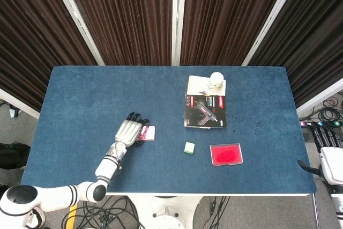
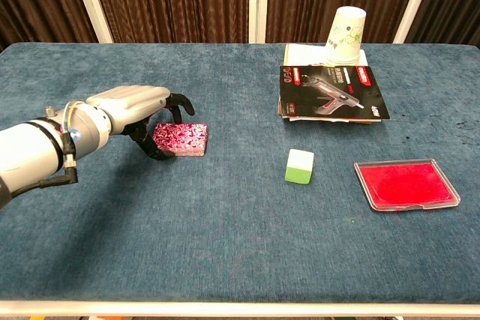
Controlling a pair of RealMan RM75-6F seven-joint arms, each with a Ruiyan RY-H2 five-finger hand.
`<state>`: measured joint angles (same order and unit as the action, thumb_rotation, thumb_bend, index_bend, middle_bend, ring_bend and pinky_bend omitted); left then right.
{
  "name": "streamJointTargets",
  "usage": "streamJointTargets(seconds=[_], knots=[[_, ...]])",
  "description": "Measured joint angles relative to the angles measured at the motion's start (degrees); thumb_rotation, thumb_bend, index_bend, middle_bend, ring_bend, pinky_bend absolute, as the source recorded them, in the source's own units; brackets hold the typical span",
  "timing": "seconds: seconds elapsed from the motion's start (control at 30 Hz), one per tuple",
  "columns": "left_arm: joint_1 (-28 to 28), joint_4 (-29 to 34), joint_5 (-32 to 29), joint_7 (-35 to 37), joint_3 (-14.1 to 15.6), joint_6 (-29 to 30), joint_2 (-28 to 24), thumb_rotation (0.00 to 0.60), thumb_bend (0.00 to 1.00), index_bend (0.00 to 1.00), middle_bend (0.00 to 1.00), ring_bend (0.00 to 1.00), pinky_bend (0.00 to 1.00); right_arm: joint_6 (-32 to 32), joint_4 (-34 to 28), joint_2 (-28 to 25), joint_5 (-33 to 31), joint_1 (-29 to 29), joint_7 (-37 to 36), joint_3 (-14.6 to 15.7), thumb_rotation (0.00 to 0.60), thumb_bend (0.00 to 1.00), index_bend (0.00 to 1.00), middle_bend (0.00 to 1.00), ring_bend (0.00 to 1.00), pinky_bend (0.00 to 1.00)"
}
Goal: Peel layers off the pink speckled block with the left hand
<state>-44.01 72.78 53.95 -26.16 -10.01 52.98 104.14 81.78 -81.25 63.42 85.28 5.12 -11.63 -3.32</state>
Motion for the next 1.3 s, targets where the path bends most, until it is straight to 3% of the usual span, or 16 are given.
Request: streamJointTargets(seconds=[0.43, 0.67, 1.3], knots=[[0.1, -0.4, -0.1, 0.3, -0.2, 0.2, 0.4, 0.600, 0.25, 0.23, 0.31, 0.07, 0.04, -0.2, 0.1, 0.1, -0.2, 0.0, 0.0, 0.0, 0.600, 0.06, 0.00, 0.00, 0.00, 0.00], [0.3, -0.6, 0.5, 1.1, -0.5, 0.8, 0.7, 0.600, 0.26, 0.29, 0.33, 0.09, 0.04, -0.4, 0.2, 0.2, -0.3, 0.0, 0.2, 0.0, 0.600, 0.06, 0.00, 0.00, 0.00, 0.00], [1.0, -1.7, 1.6, 3.7, -1.0, 0.9, 1.1, 0.600, 0.29, 0.34, 0.37, 0.12, 0.04, -1.2, 0.4, 0.2, -1.1, 0.0, 0.2, -0.1, 0.600, 0.06, 0.00, 0.00, 0.00, 0.00]])
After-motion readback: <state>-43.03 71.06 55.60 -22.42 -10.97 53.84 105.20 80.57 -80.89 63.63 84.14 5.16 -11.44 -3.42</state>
